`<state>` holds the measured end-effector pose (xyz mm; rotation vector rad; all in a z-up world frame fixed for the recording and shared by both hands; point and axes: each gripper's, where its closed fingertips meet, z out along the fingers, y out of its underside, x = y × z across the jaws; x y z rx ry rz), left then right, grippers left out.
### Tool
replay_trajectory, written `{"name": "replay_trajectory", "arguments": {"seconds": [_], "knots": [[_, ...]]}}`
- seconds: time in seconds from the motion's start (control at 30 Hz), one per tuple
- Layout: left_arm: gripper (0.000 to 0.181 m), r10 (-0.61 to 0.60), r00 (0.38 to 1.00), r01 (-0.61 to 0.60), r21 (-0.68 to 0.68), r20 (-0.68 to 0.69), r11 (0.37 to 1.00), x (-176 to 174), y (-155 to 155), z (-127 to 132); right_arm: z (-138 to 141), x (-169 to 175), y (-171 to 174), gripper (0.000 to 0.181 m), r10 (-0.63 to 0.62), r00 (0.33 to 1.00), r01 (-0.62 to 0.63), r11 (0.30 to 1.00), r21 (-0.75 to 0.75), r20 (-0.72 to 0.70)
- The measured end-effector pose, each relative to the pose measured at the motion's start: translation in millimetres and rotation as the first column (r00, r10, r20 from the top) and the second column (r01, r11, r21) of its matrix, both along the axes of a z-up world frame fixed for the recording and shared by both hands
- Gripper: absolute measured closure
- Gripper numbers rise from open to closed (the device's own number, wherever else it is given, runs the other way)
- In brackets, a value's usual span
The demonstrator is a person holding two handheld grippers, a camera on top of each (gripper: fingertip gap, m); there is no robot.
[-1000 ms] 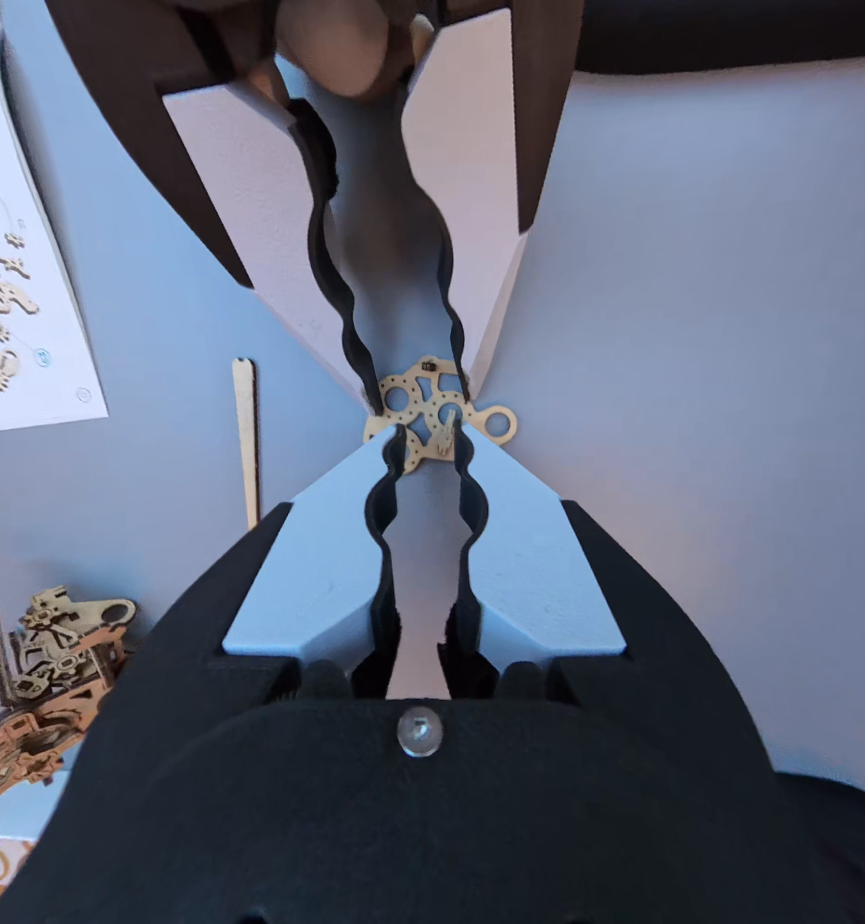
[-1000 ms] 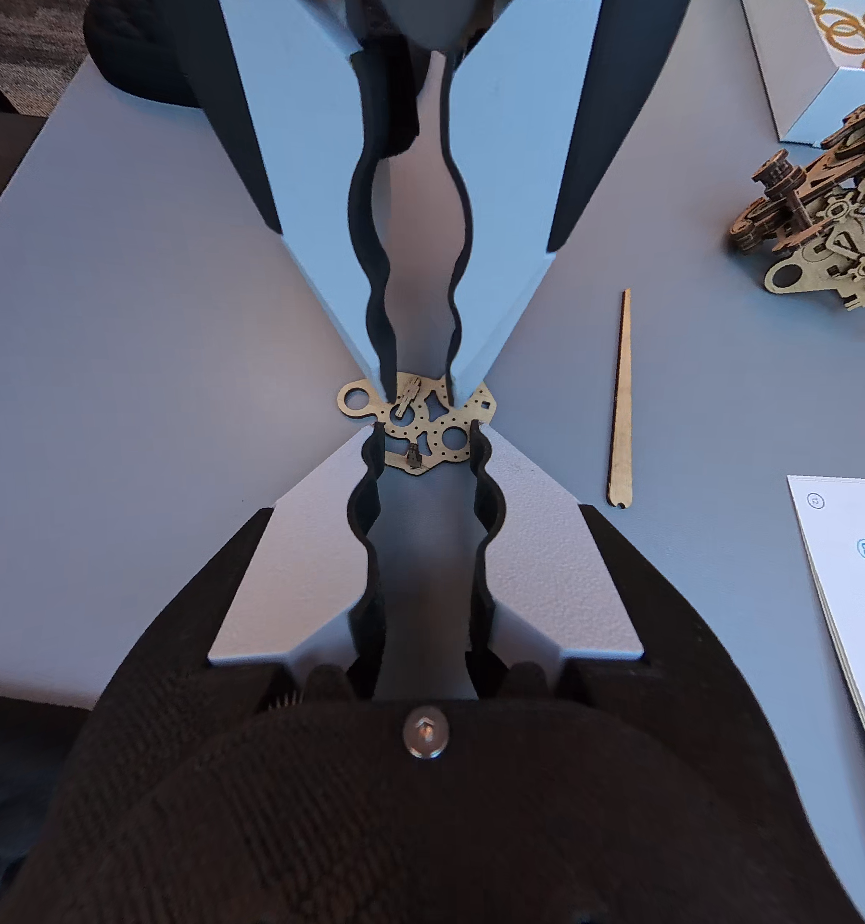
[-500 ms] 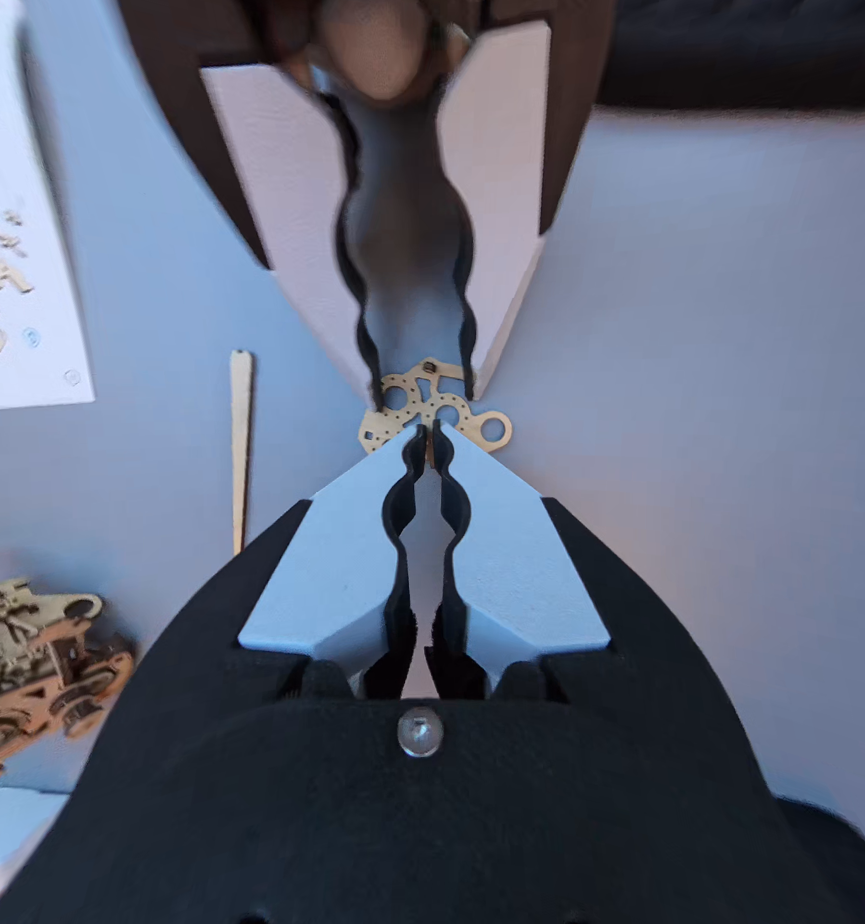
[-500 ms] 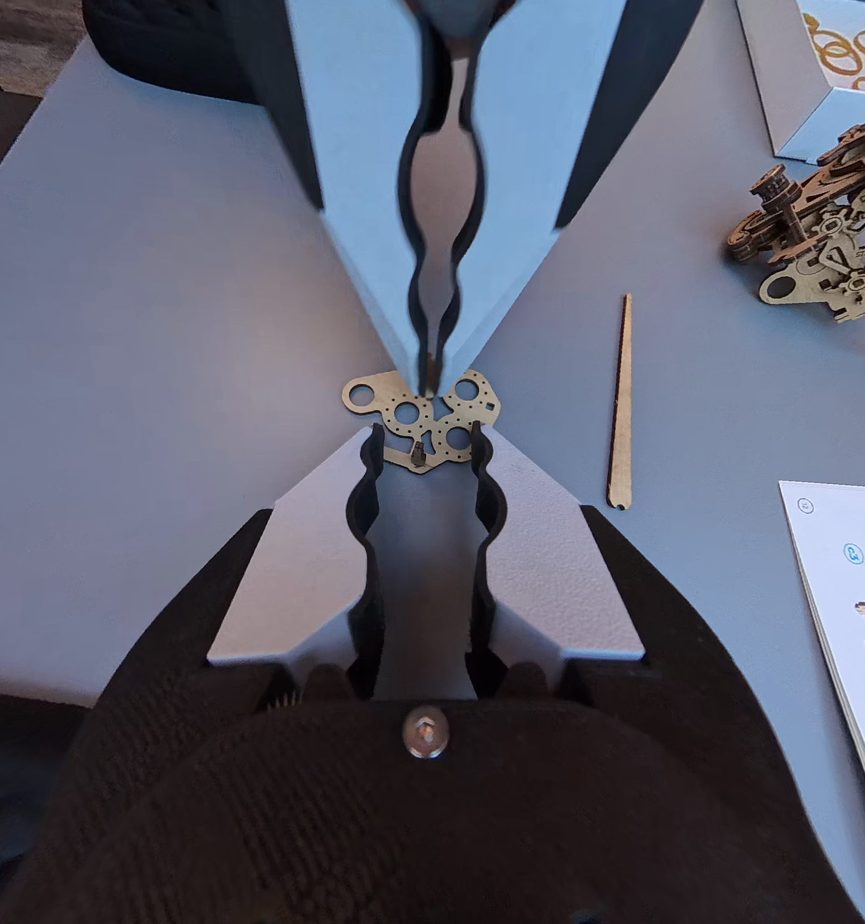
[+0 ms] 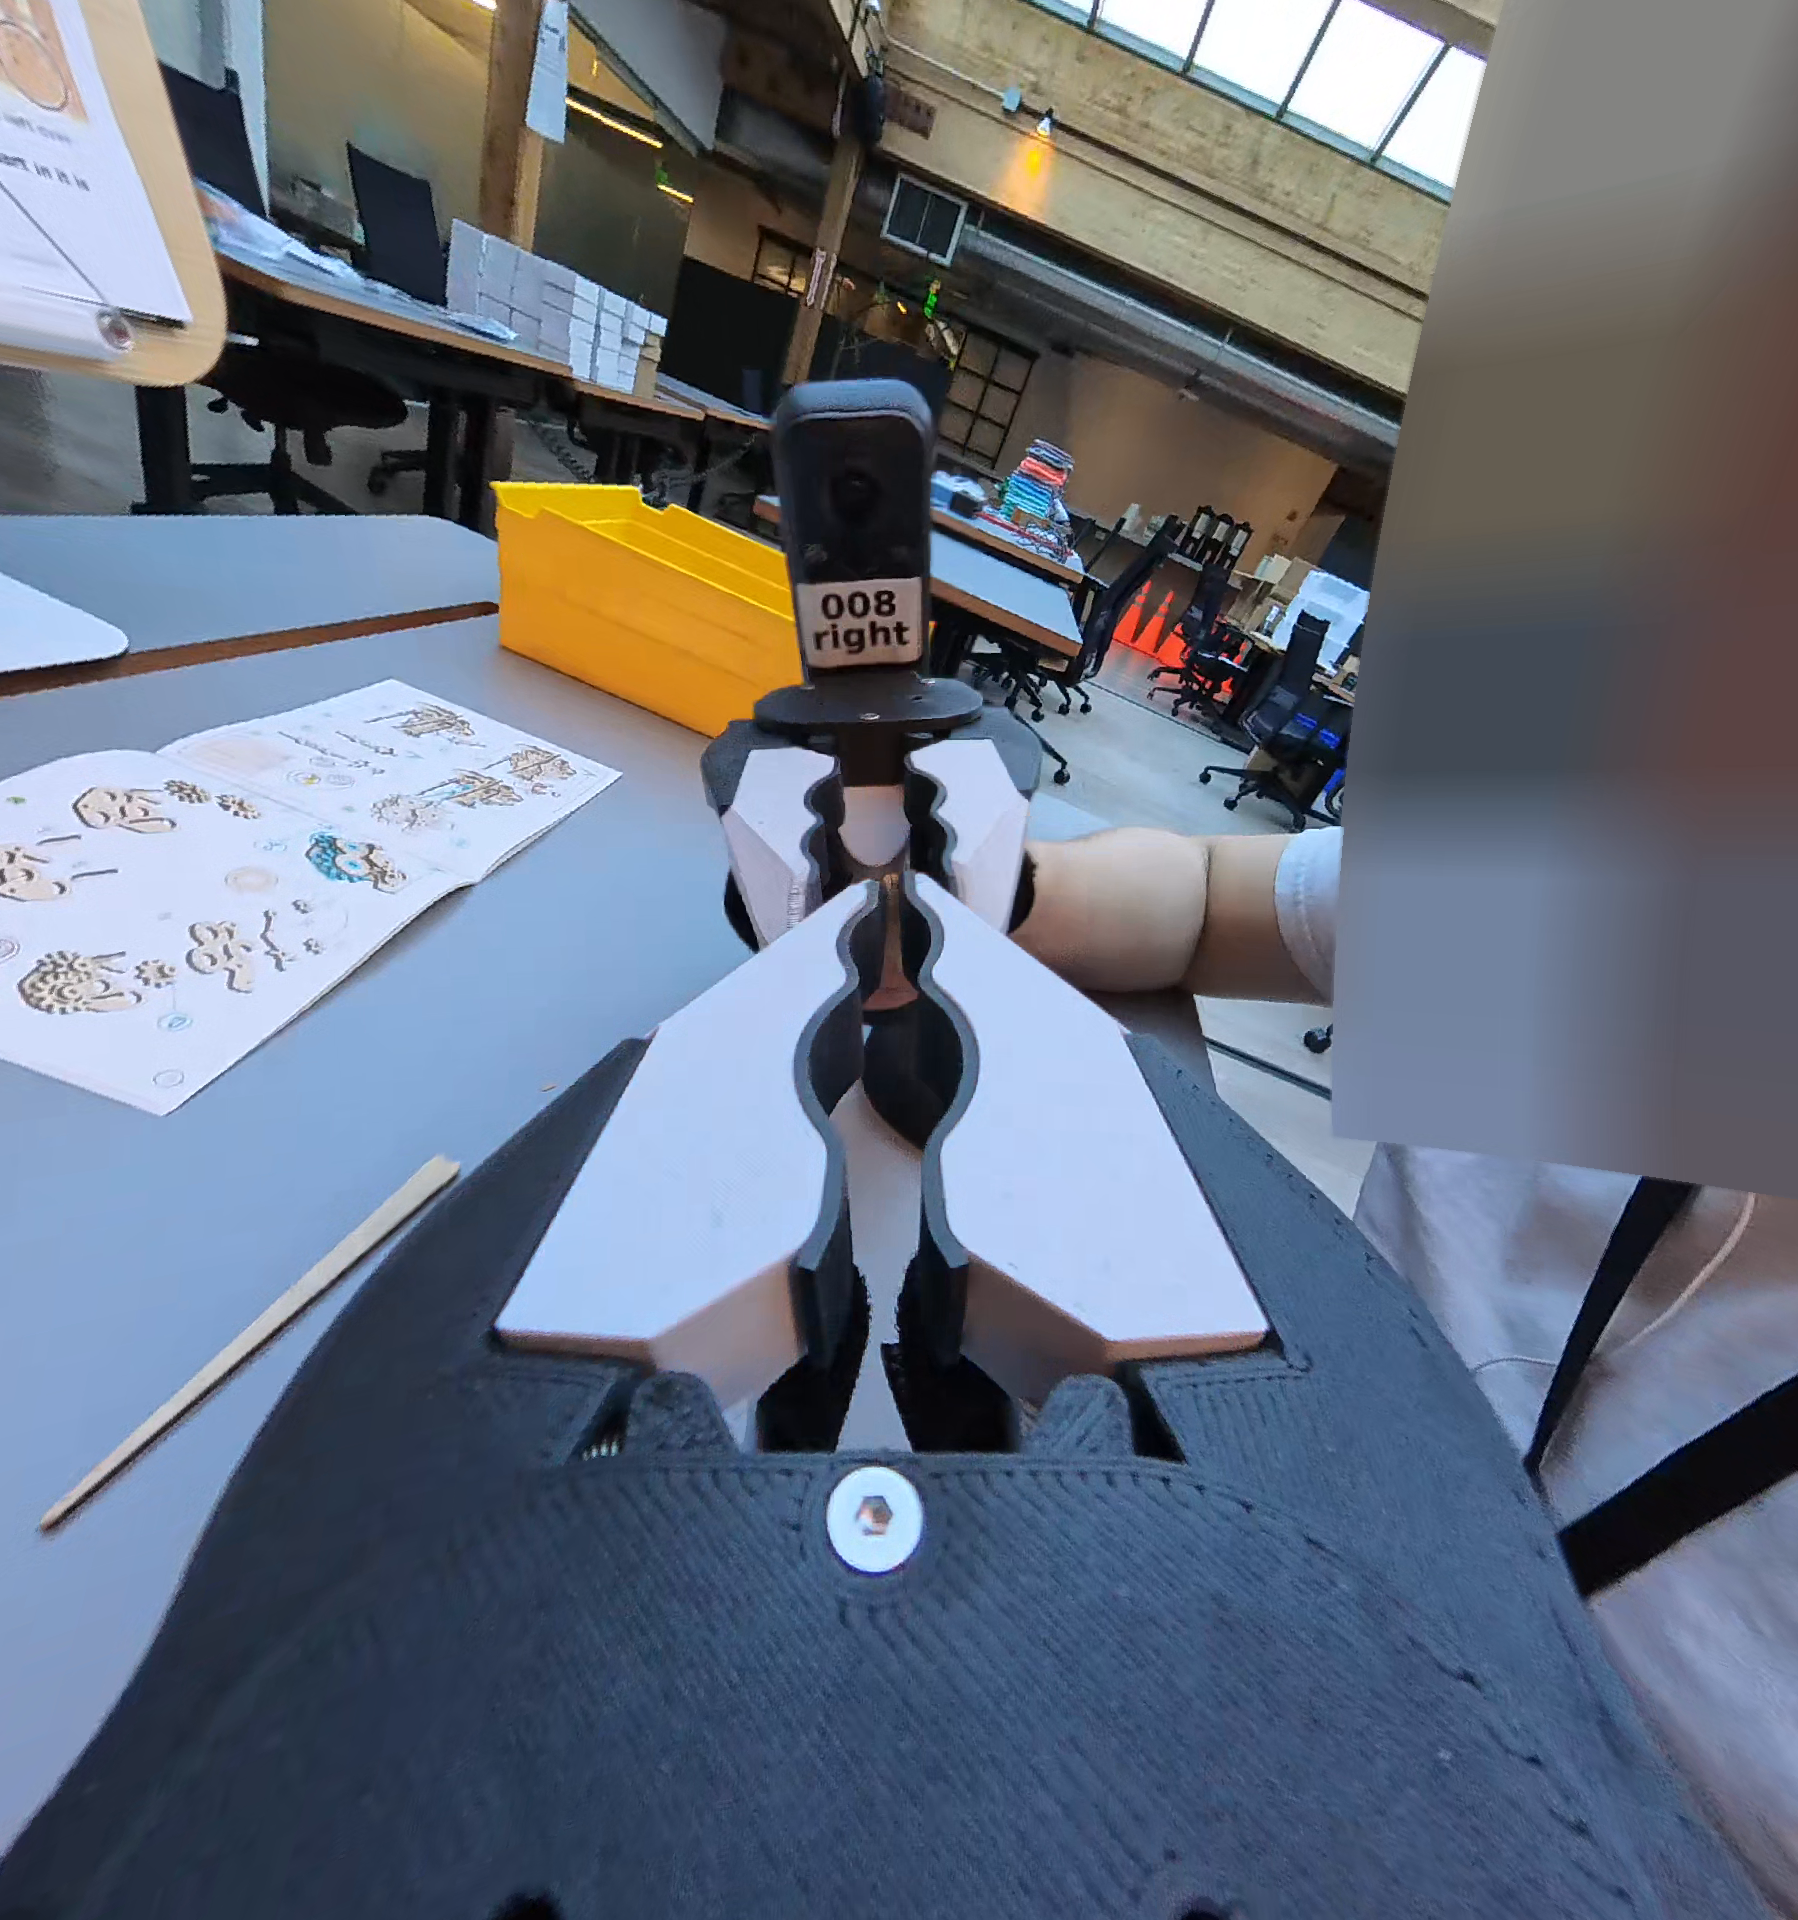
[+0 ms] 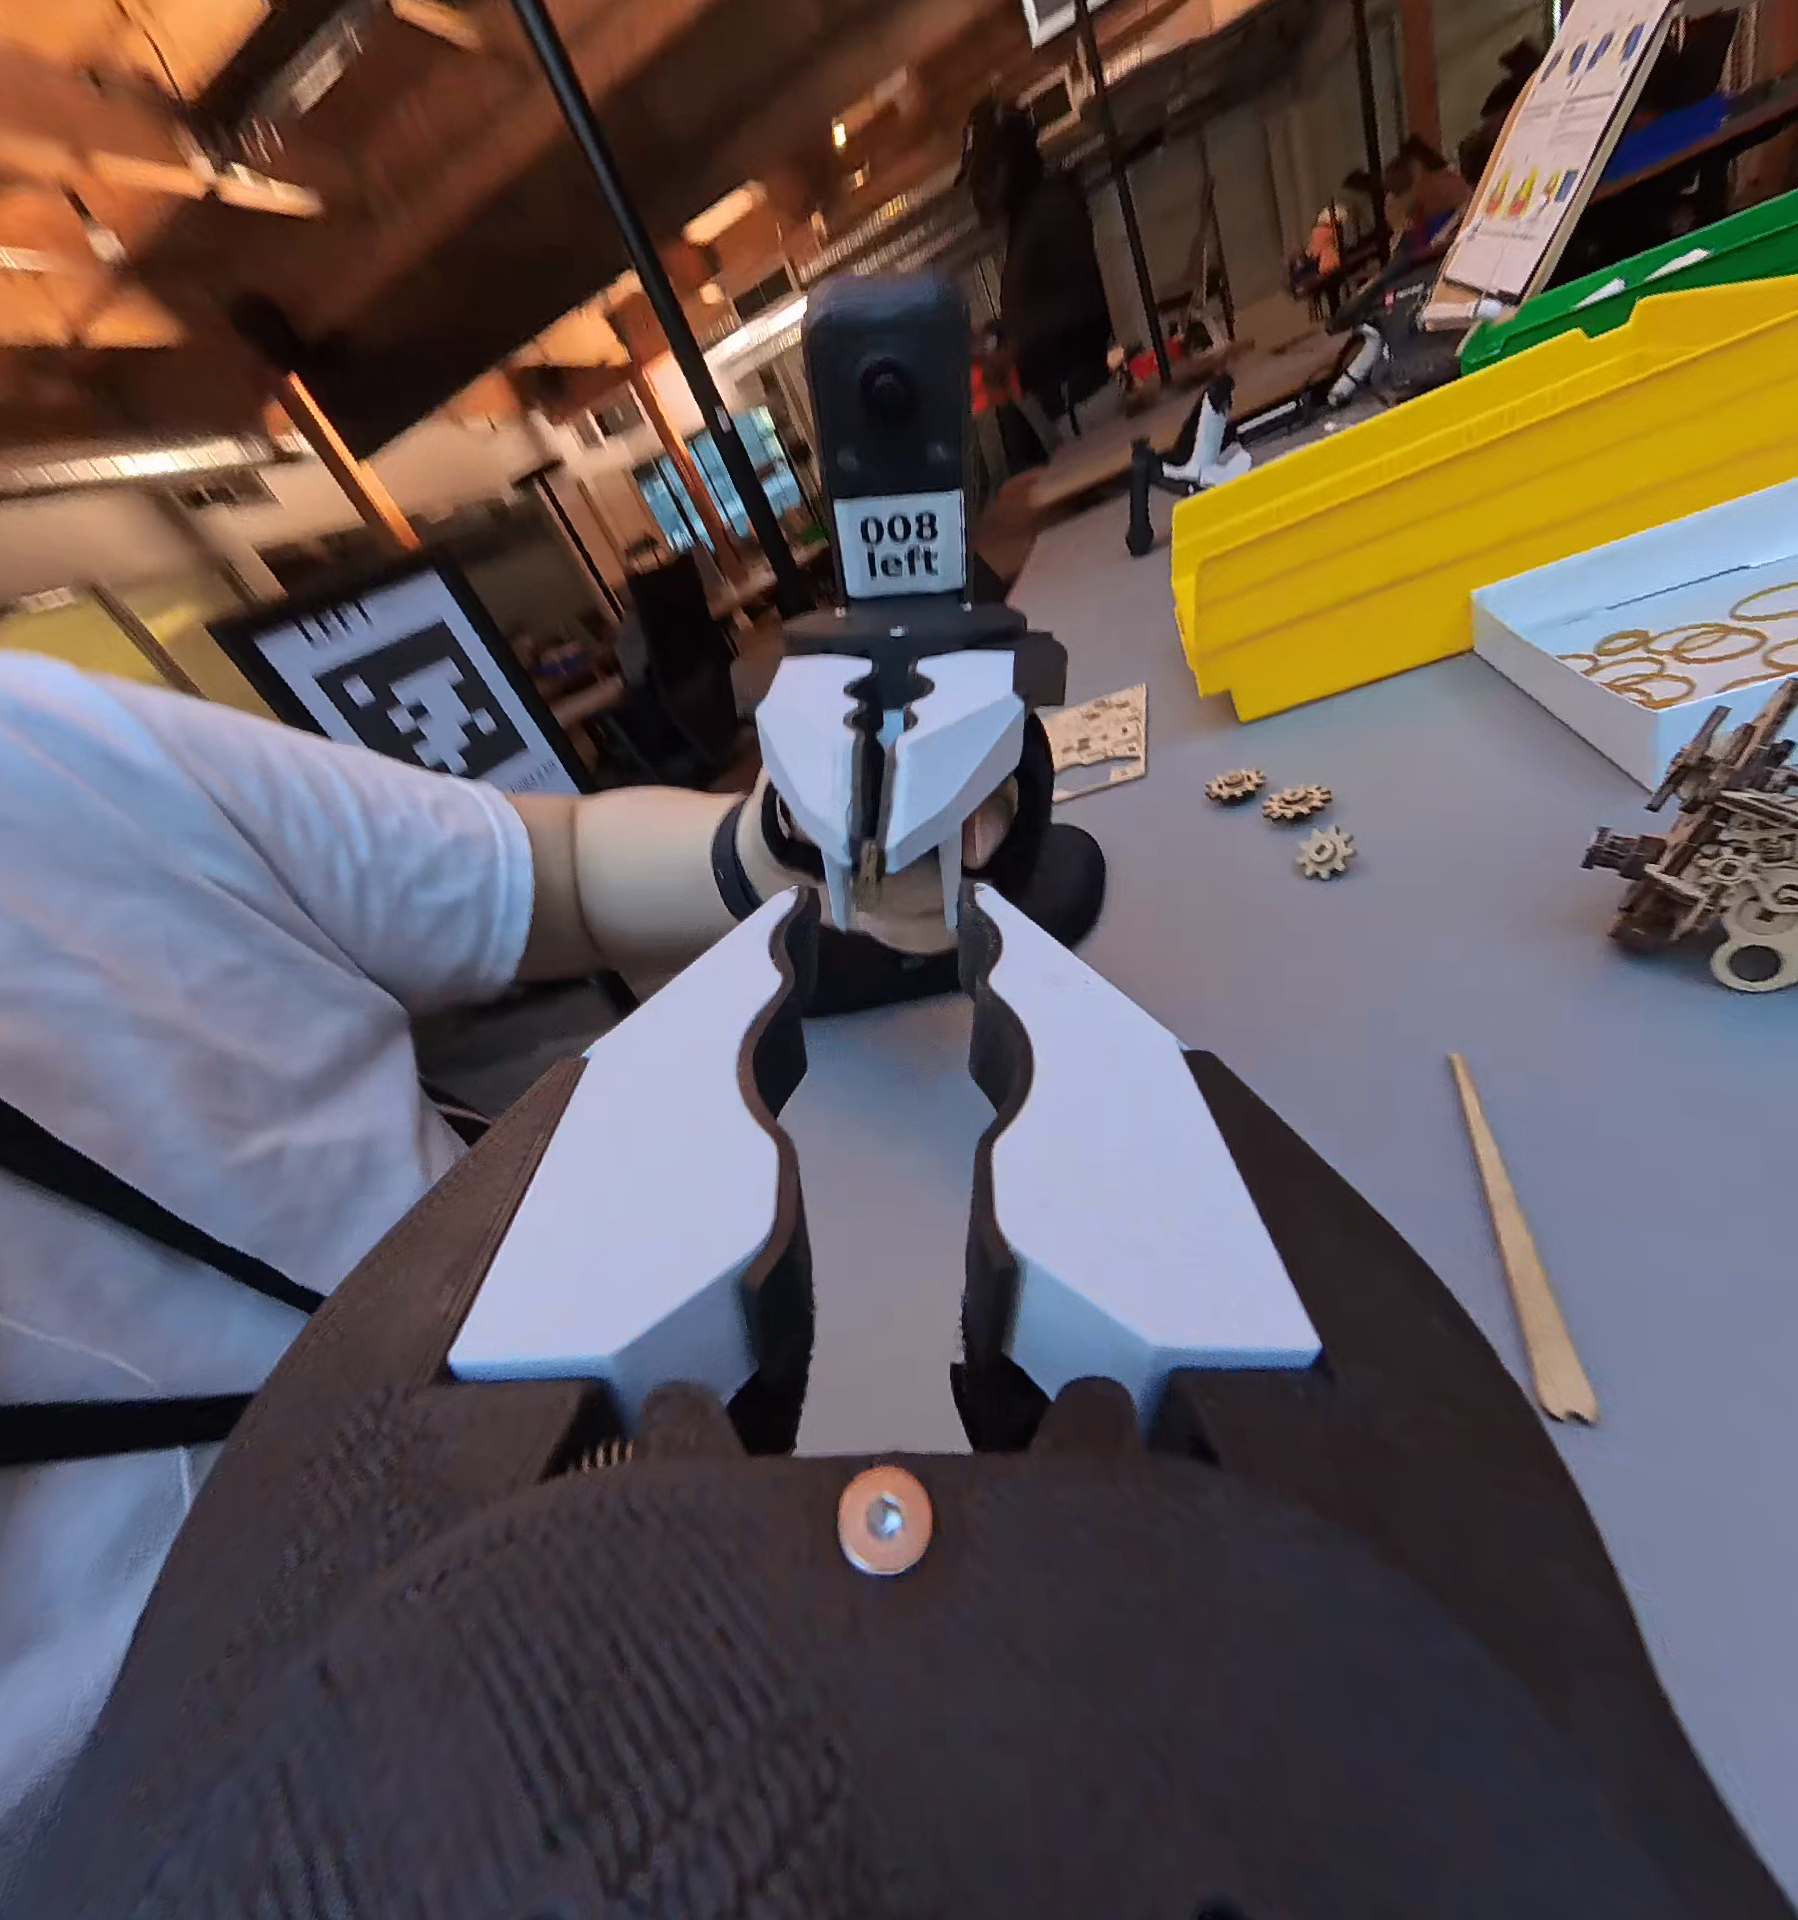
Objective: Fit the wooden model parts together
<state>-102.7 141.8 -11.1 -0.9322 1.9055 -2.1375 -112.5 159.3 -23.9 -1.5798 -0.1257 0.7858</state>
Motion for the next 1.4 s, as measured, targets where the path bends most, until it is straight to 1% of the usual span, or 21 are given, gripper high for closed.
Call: {"name": "replay_trajectory", "arguments": {"seconds": [0.03,0.07,0.13,0.27,0.33,0.4,0.43,0.47,0.53,0.57,0.63,0.67,0.7,0.77,0.8,0.87,0.93,1.07,1.13,1.23,1.4], "knots": [[0.181,-0.005,1.000,0.005,-0.006,0.006,1.000,-0.1,-3.1,1.2,2.3,-0.6,-0.9,0.159,0.007,1.000,-0.007,1.000,0.012,-0.025],[0.181,-0.007,1.000,0.007,-0.013,0.007,1.000,0.6,-5.4,1.8,3.6,0.1,-2.5,0.167,0.008,0.999,-0.007,1.000,0.024,-0.033],[0.181,0.005,1.000,-0.004,-0.020,0.011,1.000,3.6,-6.6,1.9,5.4,3.1,-5.0,0.175,-0.010,1.000,0.012,0.999,0.052,-0.026],[0.181,0.013,1.000,-0.013,-0.015,0.009,1.000,6.8,-6.9,-0.2,1.0,6.0,-6.6,0.178,-0.034,0.999,0.032,0.999,0.036,0.040],[0.181,0.026,1.000,-0.026,0.042,0.017,0.999,8.7,-6.0,-6.1,-6.1,8.6,-6.5,0.178,-0.043,0.993,0.044,0.999,-0.007,0.112],[0.181,0.032,0.999,-0.038,0.147,0.044,0.988,9.6,-3.6,-12.0,-14.4,15.9,-6.1,0.178,-0.079,0.970,0.094,0.994,-0.054,0.229],[0.174,0.022,0.998,-0.036,0.225,0.064,0.974,9.1,-3.2,-15.3,-16.5,18.5,-6.9,0.178,-0.087,0.952,0.112,0.991,-0.069,0.292],[0.166,0.012,0.997,-0.035,0.326,0.074,0.945,9.4,-2.2,-21.0,-17.3,20.5,-8.0,0.178,-0.095,0.930,0.128,0.989,-0.071,0.354],[0.146,0.000,0.994,-0.056,0.523,0.107,0.851,12.6,1.0,-30.0,-20.2,24.3,-9.6,0.178,-0.109,0.866,0.165,0.984,-0.074,0.487],[0.145,-0.015,0.991,-0.066,0.593,0.131,0.803,13.7,1.2,-30.3,-24.0,25.7,-10.5,0.178,-0.105,0.825,0.181,0.980,-0.083,0.556],[0.159,-0.060,0.978,-0.092,0.670,0.201,0.737,15.1,-0.9,-21.1,-30.6,28.0,-12.2,0.178,-0.097,0.738,0.210,0.974,-0.090,0.668],[0.163,-0.086,0.971,-0.100,0.709,0.222,0.698,16.0,-0.9,-18.6,-32.4,29.1,-12.9,0.178,-0.098,0.699,0.224,0.971,-0.087,0.709],[0.162,-0.118,0.969,-0.089,0.750,0.218,0.655,15.5,-1.0,-19.8,-33.2,30.2,-13.5,0.177,-0.099,0.666,0.236,0.968,-0.083,0.739],[0.162,-0.180,0.971,-0.028,0.817,0.160,0.576,11.4,-2.9,-28.8,-32.7,30.2,-15.0,0.177,-0.097,0.630,0.246,0.966,-0.079,0.771],[0.163,-0.194,0.968,-0.024,0.835,0.156,0.550,12.0,-3.9,-30.9,-31.9,29.6,-15.7,0.177,-0.095,0.621,0.245,0.966,-0.078,0.778],[0.171,-0.219,0.962,-0.028,0.852,0.166,0.523,13.9,-7.5,-32.0,-31.1,30.1,-16.4,0.177,-0.096,0.602,0.253,0.965,-0.076,0.793],[0.172,-0.236,0.959,-0.016,0.861,0.157,0.508,14.7,-11.5,-33.4,-32.1,29.4,-17.1,0.177,-0.091,0.590,0.254,0.964,-0.077,0.802],[0.174,-0.265,0.952,-0.027,0.901,0.155,0.433,17.6,-13.0,-38.5,-36.1,26.8,-16.8,0.177,-0.082,0.581,0.251,0.964,-0.083,0.810],[0.175,-0.281,0.949,-0.012,0.905,0.145,0.425,15.9,-17.3,-40.4,-38.2,26.7,-16.7,0.177,-0.075,0.581,0.254,0.963,-0.093,0.811],[0.179,-0.287,0.949,-0.008,0.920,0.131,0.392,17.1,-17.1,-45.1,-41.2,27.8,-17.0,0.177,-0.070,0.574,0.258,0.961,-0.100,0.816],[0.180,-0.271,0.957,0.013,0.921,0.101,0.389,17.3,-15.6,-47.5,-41.4,29.5,-17.0,0.177,-0.078,0.542,0.268,0.960,-0.085,0.836]]}}
